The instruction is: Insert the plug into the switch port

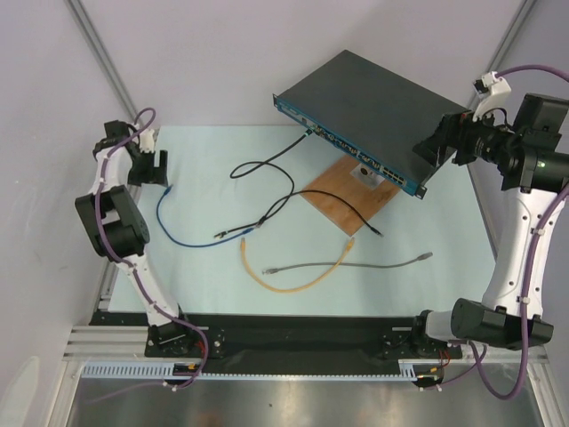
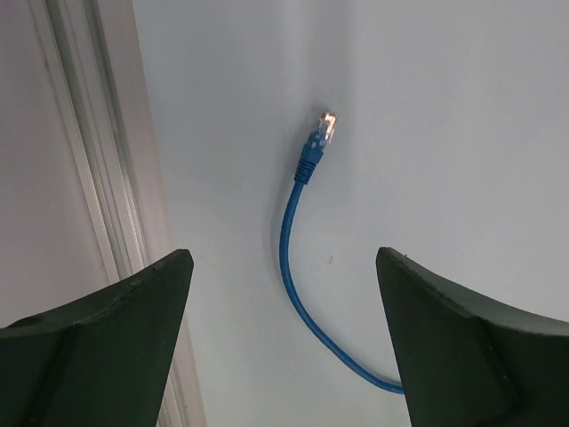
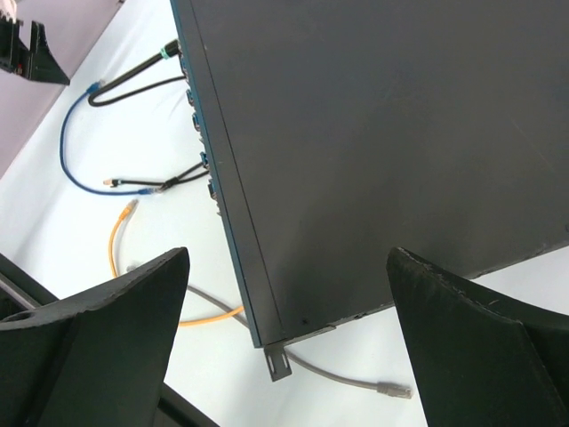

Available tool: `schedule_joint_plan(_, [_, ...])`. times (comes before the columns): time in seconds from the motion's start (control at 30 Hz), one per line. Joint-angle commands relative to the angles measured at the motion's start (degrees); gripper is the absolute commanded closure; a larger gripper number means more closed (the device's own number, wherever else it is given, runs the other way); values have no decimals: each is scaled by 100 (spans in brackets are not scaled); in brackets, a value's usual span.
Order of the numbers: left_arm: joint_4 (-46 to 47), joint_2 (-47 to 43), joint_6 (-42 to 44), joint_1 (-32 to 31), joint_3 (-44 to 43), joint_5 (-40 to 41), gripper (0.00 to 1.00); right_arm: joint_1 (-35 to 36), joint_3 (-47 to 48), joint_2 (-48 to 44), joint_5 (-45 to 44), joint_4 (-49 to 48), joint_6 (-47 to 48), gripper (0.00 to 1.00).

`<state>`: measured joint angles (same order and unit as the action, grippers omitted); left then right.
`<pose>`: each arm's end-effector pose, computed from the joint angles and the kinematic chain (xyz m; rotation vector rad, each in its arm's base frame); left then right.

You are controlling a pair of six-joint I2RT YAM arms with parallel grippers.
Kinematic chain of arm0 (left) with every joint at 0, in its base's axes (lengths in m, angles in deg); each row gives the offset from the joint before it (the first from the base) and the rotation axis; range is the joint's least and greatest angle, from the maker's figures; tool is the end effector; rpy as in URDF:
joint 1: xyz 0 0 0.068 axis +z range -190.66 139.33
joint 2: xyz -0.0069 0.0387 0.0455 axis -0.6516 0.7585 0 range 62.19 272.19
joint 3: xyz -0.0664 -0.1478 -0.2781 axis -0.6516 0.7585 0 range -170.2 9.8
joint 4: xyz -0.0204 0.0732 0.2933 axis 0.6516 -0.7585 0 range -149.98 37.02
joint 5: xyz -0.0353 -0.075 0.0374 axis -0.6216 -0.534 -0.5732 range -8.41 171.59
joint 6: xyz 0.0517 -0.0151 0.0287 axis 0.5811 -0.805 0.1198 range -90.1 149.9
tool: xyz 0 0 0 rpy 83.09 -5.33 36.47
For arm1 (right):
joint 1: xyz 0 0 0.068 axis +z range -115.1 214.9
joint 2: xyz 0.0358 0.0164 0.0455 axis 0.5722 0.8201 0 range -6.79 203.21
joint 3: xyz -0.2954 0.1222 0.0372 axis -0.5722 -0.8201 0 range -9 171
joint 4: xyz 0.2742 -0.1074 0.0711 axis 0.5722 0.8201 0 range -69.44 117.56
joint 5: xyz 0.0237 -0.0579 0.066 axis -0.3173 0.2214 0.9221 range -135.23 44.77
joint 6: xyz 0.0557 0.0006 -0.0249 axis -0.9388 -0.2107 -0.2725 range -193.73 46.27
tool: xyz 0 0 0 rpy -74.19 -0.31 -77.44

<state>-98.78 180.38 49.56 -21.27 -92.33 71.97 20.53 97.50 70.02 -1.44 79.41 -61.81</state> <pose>0.4920 0.1651 0.2635 0.0616 2.6241 0.0117 0.2625 -0.0347 0.5627 -0.4097 1.9189 0.4925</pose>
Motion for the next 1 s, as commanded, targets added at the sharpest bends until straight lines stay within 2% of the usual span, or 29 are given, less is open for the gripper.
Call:
schedule_joint_plan(0.0, [141,265,363,-15,-483,-136,10,118,55,97,-142,4,170,0])
schedule_joint_plan(0.47, [370,942,451,-24,-475,-119,21,312,178,255,-292,74,311,0])
schedule_joint_plan(0.93, [519,1215,381,-112,-132,-74,55,330,161,237,-327,-14,258,0])
schedule_joint_plan(0.97, [520,1224,346,-103,-115,-100,60,330,169,255,-336,-23,249,0])
